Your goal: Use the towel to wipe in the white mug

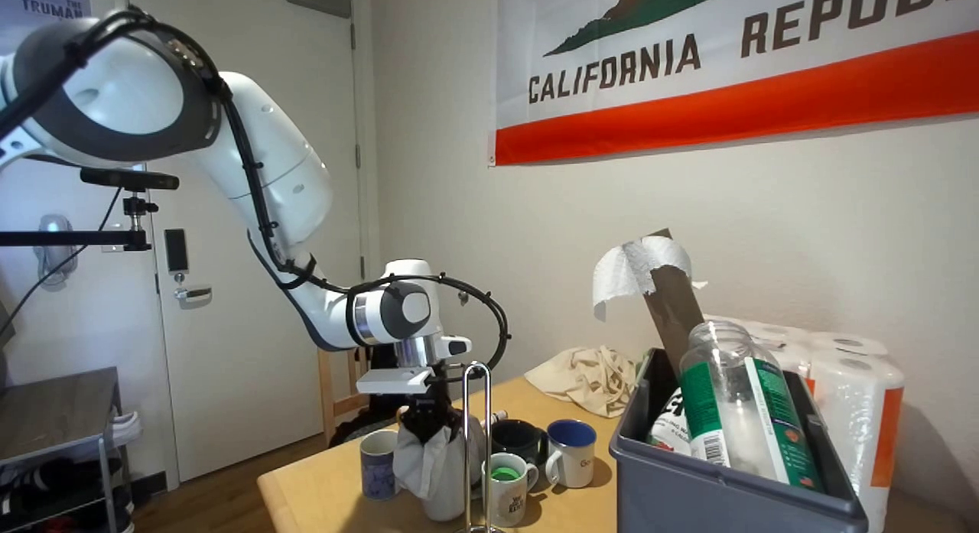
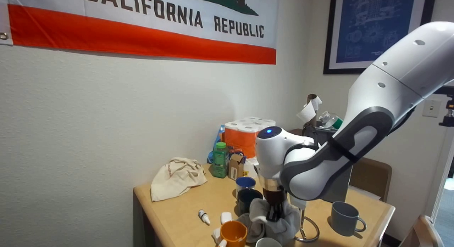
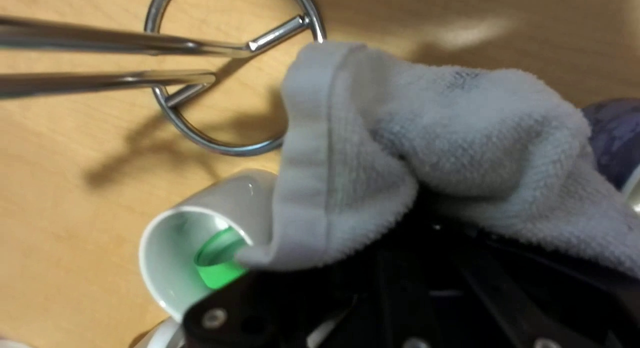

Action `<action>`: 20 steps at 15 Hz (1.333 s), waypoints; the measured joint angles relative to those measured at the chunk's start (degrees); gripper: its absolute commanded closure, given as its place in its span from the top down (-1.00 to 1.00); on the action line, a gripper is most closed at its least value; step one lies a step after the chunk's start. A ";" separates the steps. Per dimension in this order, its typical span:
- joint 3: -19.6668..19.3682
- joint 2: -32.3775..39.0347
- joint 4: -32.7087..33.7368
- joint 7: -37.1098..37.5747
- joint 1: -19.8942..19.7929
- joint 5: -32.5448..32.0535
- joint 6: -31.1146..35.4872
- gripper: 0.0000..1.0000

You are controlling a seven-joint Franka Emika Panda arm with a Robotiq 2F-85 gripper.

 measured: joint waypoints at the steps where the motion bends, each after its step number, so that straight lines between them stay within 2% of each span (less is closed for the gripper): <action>1: -0.15 0.00 0.38 -0.02 0.11 -0.23 -1.75 -0.98; 5: -1.53 0.00 1.43 0.30 0.93 -4.76 -5.50 -0.98; 8: -2.41 0.05 1.58 2.53 1.29 -8.82 -4.85 -0.98; 10: -2.45 0.26 1.39 4.10 1.24 -9.07 -2.45 -0.98; 12: -2.16 0.62 0.84 4.57 0.77 -6.48 1.86 -0.98; 16: 0.99 1.24 -0.79 1.10 -2.32 4.67 10.98 -0.98; 18: 2.85 1.19 -1.02 -3.12 -4.20 9.65 11.42 -0.98; 20: 3.38 0.93 -1.00 -5.80 -5.06 11.61 9.71 -0.98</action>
